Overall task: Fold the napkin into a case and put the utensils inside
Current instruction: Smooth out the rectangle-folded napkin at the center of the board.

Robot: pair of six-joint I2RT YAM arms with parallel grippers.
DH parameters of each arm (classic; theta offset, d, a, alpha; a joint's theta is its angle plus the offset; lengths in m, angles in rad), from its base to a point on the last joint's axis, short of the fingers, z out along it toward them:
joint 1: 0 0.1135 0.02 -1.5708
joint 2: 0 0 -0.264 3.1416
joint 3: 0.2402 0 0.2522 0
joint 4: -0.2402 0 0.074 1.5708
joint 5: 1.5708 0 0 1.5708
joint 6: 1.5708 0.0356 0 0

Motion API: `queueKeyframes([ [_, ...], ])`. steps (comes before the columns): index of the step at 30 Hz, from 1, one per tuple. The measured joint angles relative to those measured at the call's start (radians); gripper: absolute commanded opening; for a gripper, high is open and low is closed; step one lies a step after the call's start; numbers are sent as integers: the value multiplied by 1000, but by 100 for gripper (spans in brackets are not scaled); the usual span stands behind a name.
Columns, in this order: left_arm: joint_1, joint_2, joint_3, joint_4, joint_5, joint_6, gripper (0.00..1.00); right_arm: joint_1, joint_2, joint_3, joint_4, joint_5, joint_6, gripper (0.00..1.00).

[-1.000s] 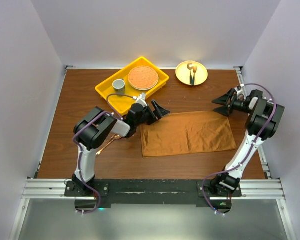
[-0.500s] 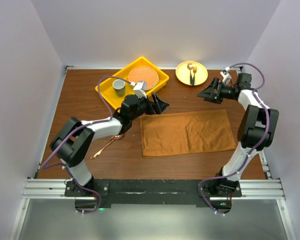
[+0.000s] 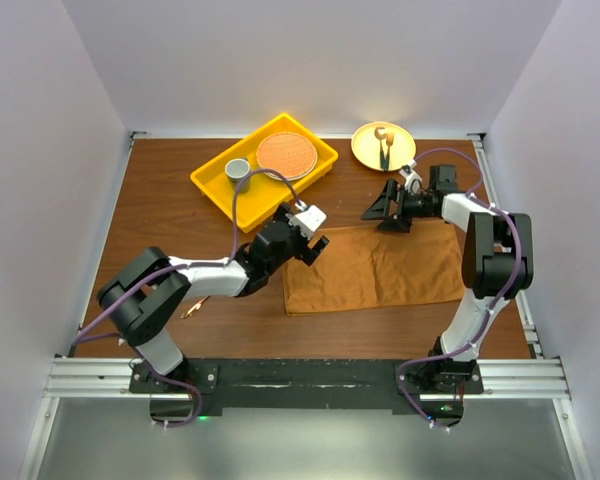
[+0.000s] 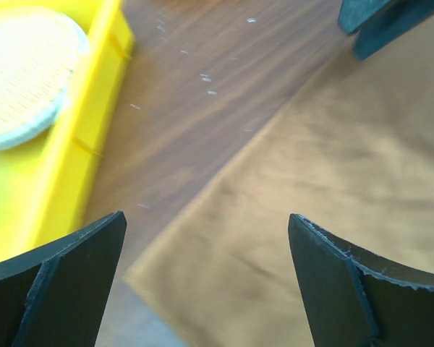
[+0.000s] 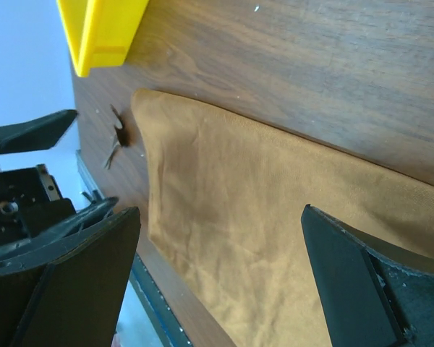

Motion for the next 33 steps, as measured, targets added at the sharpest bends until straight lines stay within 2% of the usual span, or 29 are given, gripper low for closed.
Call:
queueKeyframes([
  [2,-13,19,-8,43,-44,124,100,8,1,-4,11,18,6,97],
  [5,-20,30,-29,118,-88,300,94,8,1,-13,26,39,12,95],
  [7,-21,30,-50,183,-102,416,73,8,1,-21,30,46,13,94],
  [8,-21,30,-59,209,-105,456,57,8,1,-25,29,48,12,94],
  [9,-21,30,-68,228,-105,498,33,8,1,-28,29,51,12,94],
  [11,-20,29,-86,262,-101,600,28,10,1,-34,29,60,12,93],
  [14,-21,29,-98,275,-81,731,32,11,1,-44,29,65,11,94],
  [17,-21,29,-92,266,-51,844,48,15,-1,-60,29,69,8,94],
  [18,-21,30,-82,250,-37,877,59,18,-2,-65,29,72,8,94],
  [20,-20,31,-56,219,-12,916,74,23,-2,-74,27,75,5,94],
  [24,-21,51,33,152,64,979,98,27,-2,-78,18,95,0,95],
  [33,-21,203,158,58,111,1080,100,29,-1,-71,2,118,7,95],
])
